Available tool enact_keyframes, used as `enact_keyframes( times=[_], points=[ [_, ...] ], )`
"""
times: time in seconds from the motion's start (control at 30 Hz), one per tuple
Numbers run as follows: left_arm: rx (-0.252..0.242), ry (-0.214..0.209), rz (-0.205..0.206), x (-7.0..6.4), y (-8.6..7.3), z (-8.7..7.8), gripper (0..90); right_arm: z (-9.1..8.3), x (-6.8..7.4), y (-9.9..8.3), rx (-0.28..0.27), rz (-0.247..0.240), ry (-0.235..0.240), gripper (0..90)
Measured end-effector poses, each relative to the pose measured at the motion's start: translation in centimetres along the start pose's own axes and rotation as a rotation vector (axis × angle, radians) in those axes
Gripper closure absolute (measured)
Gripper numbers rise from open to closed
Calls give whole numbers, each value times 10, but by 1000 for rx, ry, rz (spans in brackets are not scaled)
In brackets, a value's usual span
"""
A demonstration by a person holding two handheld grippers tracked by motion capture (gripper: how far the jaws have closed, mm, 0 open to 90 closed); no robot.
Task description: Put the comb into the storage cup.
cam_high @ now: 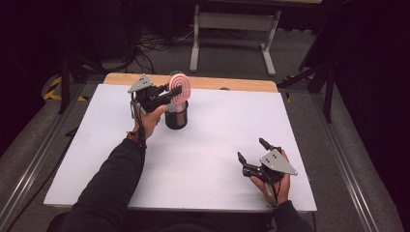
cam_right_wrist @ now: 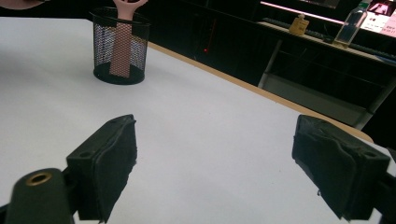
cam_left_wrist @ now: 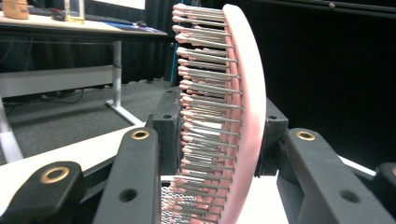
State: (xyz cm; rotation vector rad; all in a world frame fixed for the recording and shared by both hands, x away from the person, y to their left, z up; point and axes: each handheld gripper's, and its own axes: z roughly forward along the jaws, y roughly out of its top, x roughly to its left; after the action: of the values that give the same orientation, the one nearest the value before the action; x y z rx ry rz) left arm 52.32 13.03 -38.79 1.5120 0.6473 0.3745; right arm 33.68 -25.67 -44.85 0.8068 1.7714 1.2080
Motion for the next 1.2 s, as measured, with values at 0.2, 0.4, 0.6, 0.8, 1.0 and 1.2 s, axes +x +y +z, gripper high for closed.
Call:
enact_keyframes(
  times=[0.2,0.4,0.6,0.8,1.0,1.2],
  points=[
    [5,5,5,3,0,-1,620,1,0,0,18,-6,-29,154],
    [16,35,20,7,0,-2,583,3,0,-1,41,-7,-48,155],
    [38,83,10,18,-4,-3,572,5,1,-2,59,-12,-51,155],
    [49,108,-11,28,-8,-5,586,6,1,-3,66,-10,-49,155],
    [56,112,-39,34,-11,-9,614,7,3,-2,75,-18,-48,157],
    [60,122,-63,38,-14,-14,614,7,4,0,76,-21,-55,161]
  ],
)
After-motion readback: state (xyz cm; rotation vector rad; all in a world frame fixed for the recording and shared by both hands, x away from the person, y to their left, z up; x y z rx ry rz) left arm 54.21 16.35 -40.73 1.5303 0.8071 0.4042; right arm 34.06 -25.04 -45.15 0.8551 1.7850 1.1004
